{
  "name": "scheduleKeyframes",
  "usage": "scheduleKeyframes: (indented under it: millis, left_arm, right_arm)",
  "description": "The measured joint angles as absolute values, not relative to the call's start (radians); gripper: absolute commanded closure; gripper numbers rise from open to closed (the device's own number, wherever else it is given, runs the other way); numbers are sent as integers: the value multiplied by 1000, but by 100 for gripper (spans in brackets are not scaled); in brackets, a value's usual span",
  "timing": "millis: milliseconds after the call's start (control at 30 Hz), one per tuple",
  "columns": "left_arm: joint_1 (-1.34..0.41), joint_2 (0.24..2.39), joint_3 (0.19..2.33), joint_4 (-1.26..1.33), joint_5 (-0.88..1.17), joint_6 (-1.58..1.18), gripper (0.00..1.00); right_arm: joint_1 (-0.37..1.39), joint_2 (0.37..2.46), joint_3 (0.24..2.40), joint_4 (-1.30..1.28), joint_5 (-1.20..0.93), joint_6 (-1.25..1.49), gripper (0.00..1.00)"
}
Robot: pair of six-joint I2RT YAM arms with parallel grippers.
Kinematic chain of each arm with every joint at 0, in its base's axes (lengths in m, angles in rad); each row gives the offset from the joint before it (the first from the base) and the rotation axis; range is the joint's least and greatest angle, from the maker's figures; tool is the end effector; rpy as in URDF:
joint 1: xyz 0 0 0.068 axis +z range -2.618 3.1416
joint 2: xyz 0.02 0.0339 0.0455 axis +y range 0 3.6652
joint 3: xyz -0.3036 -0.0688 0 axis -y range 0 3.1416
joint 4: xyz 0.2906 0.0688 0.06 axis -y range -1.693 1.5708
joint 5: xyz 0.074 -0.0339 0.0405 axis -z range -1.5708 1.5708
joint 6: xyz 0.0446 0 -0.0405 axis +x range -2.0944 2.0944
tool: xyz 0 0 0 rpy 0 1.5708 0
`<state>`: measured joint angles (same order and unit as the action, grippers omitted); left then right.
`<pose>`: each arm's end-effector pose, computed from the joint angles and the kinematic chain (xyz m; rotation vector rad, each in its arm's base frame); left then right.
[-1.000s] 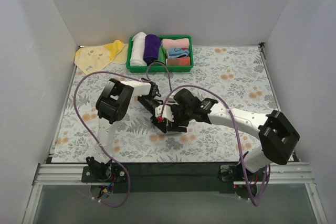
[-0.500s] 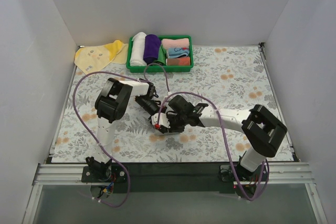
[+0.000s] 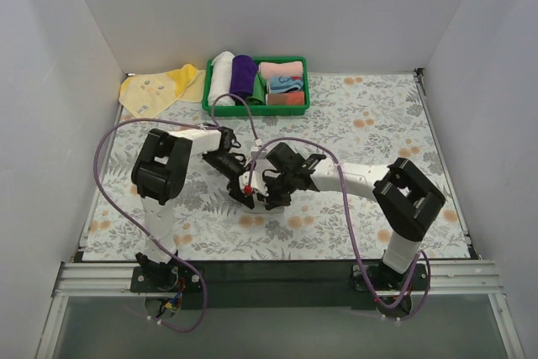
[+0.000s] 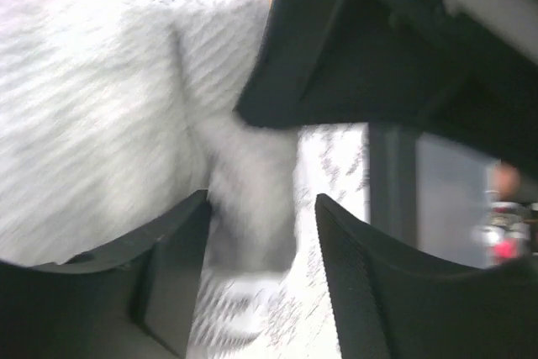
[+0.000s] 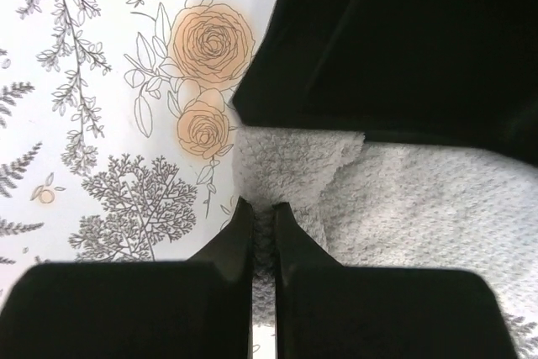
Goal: Roll the towels
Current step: Roll the towel
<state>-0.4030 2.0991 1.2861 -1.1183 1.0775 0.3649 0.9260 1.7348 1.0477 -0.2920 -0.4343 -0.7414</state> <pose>0.3367 -0.1863 0.1169 -0.6588 -2.3309 1.4307 0.2231 0.3279 0.1801 -1.9832 1.5710 0.6255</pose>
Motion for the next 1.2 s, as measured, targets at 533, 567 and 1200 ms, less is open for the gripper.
scheduleKeyframes:
  millis: [533, 567, 1200]
  left_arm:
    - [-87, 1757, 1068, -771, 869, 337, 43]
    - [-90, 1690, 1035, -752, 861, 338, 43]
    - [-809, 1114, 577, -432, 408, 373, 36]
  right_arm:
    - [810, 1945, 1274, -667, -796, -538, 99]
    - [804, 1968, 1292, -688, -817, -532, 99]
    - [680, 2329, 1544, -988, -1131, -495, 99]
